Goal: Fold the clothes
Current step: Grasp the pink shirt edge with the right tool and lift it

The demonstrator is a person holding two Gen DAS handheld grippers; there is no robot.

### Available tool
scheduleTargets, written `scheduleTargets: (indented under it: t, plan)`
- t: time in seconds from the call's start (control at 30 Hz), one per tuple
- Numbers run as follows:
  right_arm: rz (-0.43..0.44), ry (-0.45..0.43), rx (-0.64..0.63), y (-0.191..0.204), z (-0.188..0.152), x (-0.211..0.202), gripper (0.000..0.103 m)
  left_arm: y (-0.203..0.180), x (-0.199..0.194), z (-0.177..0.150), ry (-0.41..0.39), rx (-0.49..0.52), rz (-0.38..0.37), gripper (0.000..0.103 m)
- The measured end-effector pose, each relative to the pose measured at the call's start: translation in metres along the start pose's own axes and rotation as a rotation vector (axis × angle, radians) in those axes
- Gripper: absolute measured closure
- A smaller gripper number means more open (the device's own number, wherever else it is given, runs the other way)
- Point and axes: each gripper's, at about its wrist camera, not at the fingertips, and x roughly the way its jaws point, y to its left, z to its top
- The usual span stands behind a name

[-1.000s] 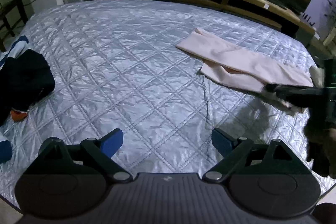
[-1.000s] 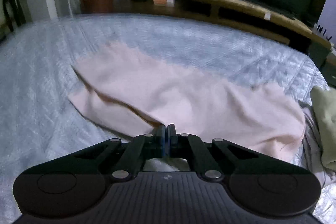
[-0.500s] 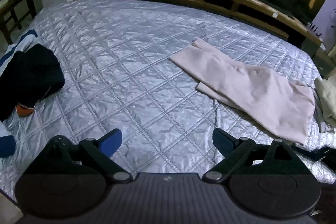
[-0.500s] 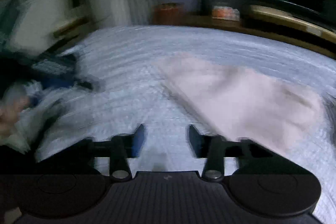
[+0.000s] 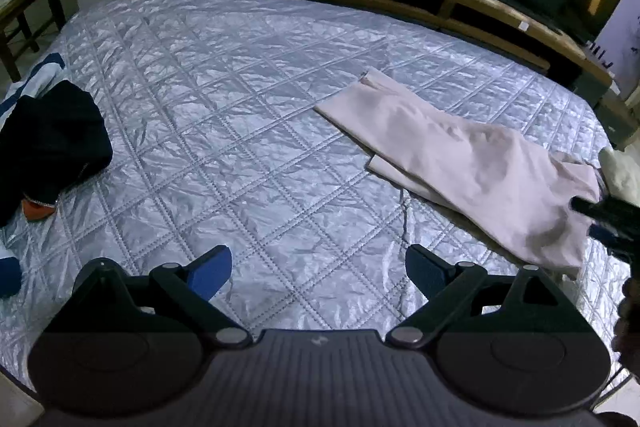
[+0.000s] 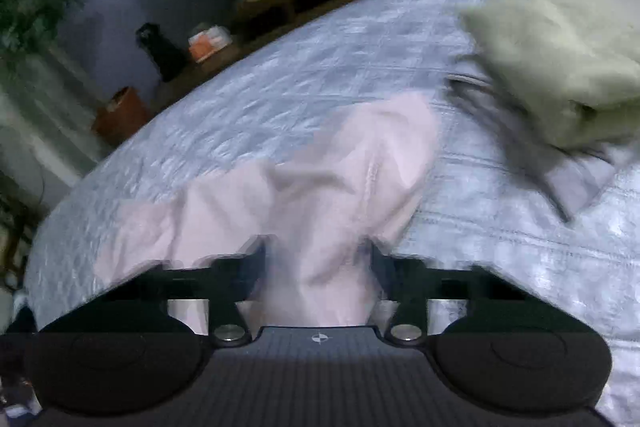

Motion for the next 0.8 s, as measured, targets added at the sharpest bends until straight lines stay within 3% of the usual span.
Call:
scheduleTargets:
  t: [0.1, 0.17, 0.23, 0.27, 0.3, 0.37, 0.43, 0.5, 0.6, 0.8]
  plan:
    - [0.118, 0.060, -0.407, 0.058, -0.025, -0.015, 0.095, 0.007, 0.003, 0.002, 0.009, -0.029, 0.010, 0.011]
    - [0.165, 0.135, -0.579, 0.072, -0.042, -0.026, 0.093, 0.011, 0.003, 0.002, 0.015, -0.049, 0.004, 0.011]
    - [0.047, 0.199, -0.728, 0.071, -0.055, -0.030, 0.076, 0.014, 0.002, 0.001, 0.017, -0.062, -0.005, 0.011]
    - [-0.018, 0.206, -0.785, 0.069, -0.058, -0.033, 0.051, 0.014, 0.002, 0.001, 0.017, -0.064, -0.005, 0.011]
    - [-0.094, 0.165, -0.808, 0.066, -0.056, -0.040, 0.045, 0.015, 0.001, 0.001, 0.017, -0.066, -0.005, 0.011]
    - [-0.206, 0.081, -0.816, 0.060, -0.048, -0.055, 0.049, 0.015, -0.001, 0.000, 0.012, -0.067, -0.007, 0.011]
    - [-0.117, -0.028, -0.665, 0.061, -0.027, -0.075, 0.045, 0.015, -0.001, 0.000, 0.010, -0.069, -0.004, 0.010]
    - [-0.052, -0.085, -0.606, 0.076, -0.015, -0.082, 0.039, 0.015, -0.001, 0.000, 0.011, -0.074, -0.005, 0.010]
    - [0.044, -0.008, -0.646, 0.114, -0.016, -0.056, 0.025, 0.016, -0.001, 0.001, 0.009, -0.075, -0.003, 0.010]
    - [0.122, 0.111, -0.736, 0.175, -0.044, 0.014, 0.029, 0.024, -0.002, 0.004, 0.006, -0.109, -0.001, 0.010]
